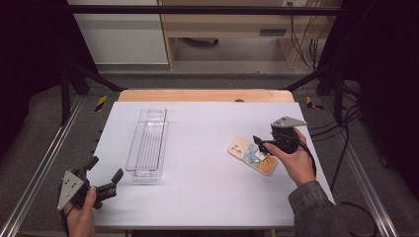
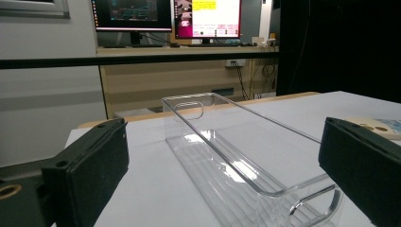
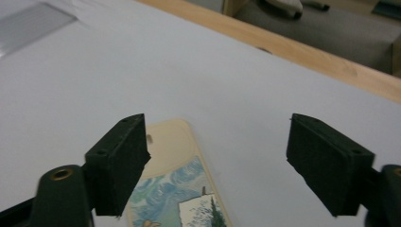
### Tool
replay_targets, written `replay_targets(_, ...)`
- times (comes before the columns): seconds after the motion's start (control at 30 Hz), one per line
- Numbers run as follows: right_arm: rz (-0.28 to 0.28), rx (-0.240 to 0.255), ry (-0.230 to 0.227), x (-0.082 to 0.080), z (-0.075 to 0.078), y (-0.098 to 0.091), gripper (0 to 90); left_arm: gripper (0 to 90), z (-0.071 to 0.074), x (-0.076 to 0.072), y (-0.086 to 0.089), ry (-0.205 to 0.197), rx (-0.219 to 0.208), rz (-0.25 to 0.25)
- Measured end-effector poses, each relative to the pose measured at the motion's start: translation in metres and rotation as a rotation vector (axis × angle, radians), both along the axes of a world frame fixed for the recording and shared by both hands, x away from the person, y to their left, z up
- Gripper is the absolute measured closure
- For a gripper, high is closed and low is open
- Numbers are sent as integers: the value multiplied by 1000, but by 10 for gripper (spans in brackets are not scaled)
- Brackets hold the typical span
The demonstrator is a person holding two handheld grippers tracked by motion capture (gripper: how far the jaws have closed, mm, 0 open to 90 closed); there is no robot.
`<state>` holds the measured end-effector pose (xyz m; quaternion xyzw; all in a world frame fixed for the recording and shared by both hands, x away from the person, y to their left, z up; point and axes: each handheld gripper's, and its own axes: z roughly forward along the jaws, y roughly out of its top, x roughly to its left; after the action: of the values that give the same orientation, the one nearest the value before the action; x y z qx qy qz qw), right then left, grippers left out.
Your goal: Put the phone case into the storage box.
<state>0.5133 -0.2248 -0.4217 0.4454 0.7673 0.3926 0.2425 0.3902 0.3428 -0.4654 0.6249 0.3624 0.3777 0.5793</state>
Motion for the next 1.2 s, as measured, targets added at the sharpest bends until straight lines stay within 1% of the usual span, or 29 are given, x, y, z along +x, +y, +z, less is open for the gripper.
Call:
replay_targets(0.03, 0, 0, 0, 0, 0, 0, 240, 21, 0, 0, 0, 0, 0, 0)
replay_targets(0.07, -6, -16, 33, 8, -6, 0, 315, 21, 0, 0, -1, -1, 8, -1)
replay_targets(0.1, -7, -23, 39, 11, -8, 0, 341, 21, 0, 0, -2, -2, 14, -1)
replay_targets(0.2, -6, -39, 61, 20, -14, -1, 474, 22, 0, 0, -2, -1, 13, -4)
replay_targets(0.23, -6, -39, 61, 20, -14, -1, 474, 22, 0, 0, -2, -1, 13, -4)
replay_targets(0.27, -8, -50, 78, 25, -19, 0, 580, 22, 0, 1, -3, 0, 14, -6)
replay_targets(0.3, -8, -50, 78, 25, -19, 0, 580, 22, 0, 1, -3, 0, 14, -6)
replay_targets(0.33, -9, -57, 80, 27, -21, -1, 611, 22, 0, 0, -3, -1, 16, -7)
replay_targets(0.37, -3, -65, 101, 30, -27, -1, 700, 22, 0, 0, -4, 0, 15, -8)
replay_targets(0.47, -1, -79, 122, 33, -33, -1, 805, 22, 0, -1, -4, 0, 15, -8)
replay_targets(0.53, 13, -80, 135, 35, -36, 0, 854, 23, 0, 0, -4, 0, 13, -8)
replay_targets(0.63, 20, -84, 158, 38, -43, 1, 897, 23, 0, -1, -4, 1, 16, -7)
replay_targets(0.73, 28, -110, 177, 40, -49, 4, 900, 23, 1, -1, -3, -2, 15, -7)
replay_targets(0.8, 26, -106, 185, 41, -53, 6, 900, 23, 1, -1, -3, -2, 16, -9)
replay_targets(0.83, 25, -107, 198, 42, -56, 6, 900, 23, 1, -1, -3, -2, 14, -9)
replay_targets(0.93, 22, -121, 222, 43, -63, 6, 900, 24, 1, -1, -4, 0, 13, -11)
replay_targets(1.03, 12, -119, 241, 44, -67, 4, 900, 24, 1, 0, -4, 0, 16, -14)
replay_targets(1.2, 18, -110, 260, 44, -73, 2, 900, 24, 0, 0, -5, 3, 19, -16)
